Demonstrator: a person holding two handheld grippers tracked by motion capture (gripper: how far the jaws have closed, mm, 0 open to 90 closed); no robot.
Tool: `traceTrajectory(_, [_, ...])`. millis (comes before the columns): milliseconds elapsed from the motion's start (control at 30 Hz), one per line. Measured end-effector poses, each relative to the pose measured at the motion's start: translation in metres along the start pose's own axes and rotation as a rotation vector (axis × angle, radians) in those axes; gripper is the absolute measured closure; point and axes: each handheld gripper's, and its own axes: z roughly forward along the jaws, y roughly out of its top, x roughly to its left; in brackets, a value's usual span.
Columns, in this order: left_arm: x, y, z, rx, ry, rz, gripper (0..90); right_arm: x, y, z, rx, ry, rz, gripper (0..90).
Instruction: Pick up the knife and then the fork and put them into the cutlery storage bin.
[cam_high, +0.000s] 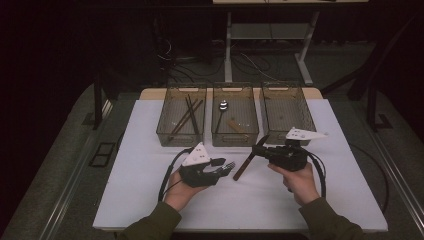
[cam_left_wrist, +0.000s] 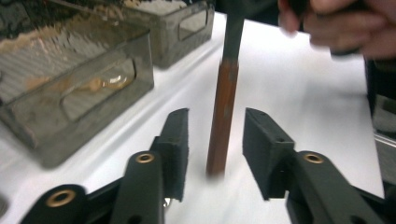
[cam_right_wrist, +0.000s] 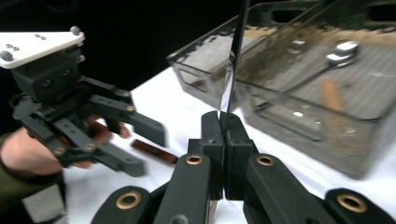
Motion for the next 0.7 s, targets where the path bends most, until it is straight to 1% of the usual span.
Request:
traceTrajectory(33, [0.002, -0.003, -0.004, 0.003, -0.005, -0.009, 54.7, -0.001, 0.002, -0.004, 0.003, -0.015, -0.003, 89.4])
traceTrajectory(67, [0.004, -0.007, -0.008, 0.009, -0.016, -0.019, 52.7, -0.003, 0.004, -0.007, 0.012, -0.032, -0.016, 89.4])
traceTrajectory(100, [0.006, -0.01, -0.012, 0.02, -0.018, -0.018, 50.6, -0.004, 0.006, -0.011, 0.02, -0.046, -0.021, 89.5])
traceTrajectory(167, [0.008, -0.016, -0.02, 0.028, -0.013, -0.019, 48.1, -0.008, 0.01, -0.018, 0.029, -0.067, -0.029, 89.5])
traceTrajectory(233, [0.011, -0.023, -0.027, 0.021, -0.009, -0.027, 44.9, -0.012, 0.014, -0.025, 0.036, -0.088, -0.039, 89.5])
traceTrajectory(267, [0.013, -0.025, -0.031, 0.028, -0.009, -0.016, 43.5, -0.015, 0.017, -0.028, 0.041, -0.1, -0.041, 89.5])
traceTrajectory(367, [0.014, -0.034, -0.041, 0.031, 0.001, -0.025, 36.7, -0.023, 0.024, -0.039, 0.06, -0.133, -0.041, 89.5])
traceTrajectory(400, [0.015, -0.037, -0.043, 0.037, 0.005, -0.021, 34.5, -0.026, 0.027, -0.043, 0.06, -0.141, -0.039, 89.5])
traceTrajectory(500, [0.016, -0.045, -0.049, 0.036, 0.009, -0.038, 28.5, -0.033, 0.034, -0.055, 0.057, -0.166, -0.031, 89.5])
traceTrajectory(533, [0.016, -0.047, -0.05, 0.037, 0.009, -0.043, 26.4, -0.036, 0.037, -0.059, 0.056, -0.176, -0.037, 89.5])
traceTrajectory(567, [0.015, -0.049, -0.051, 0.041, 0.012, -0.041, 23.4, -0.037, 0.04, -0.063, 0.055, -0.186, -0.033, 89.5])
traceTrajectory(633, [0.016, -0.053, -0.053, 0.05, 0.032, -0.026, 18.0, -0.042, 0.046, -0.07, 0.043, -0.202, -0.032, 89.5])
traceTrajectory(667, [0.017, -0.054, -0.053, 0.051, 0.036, -0.029, 14.3, -0.044, 0.05, -0.073, 0.037, -0.208, -0.03, 89.5])
traceTrajectory(700, [0.018, -0.055, -0.054, 0.048, 0.032, -0.04, 13.4, -0.045, 0.054, -0.076, 0.029, -0.218, -0.028, 89.5])
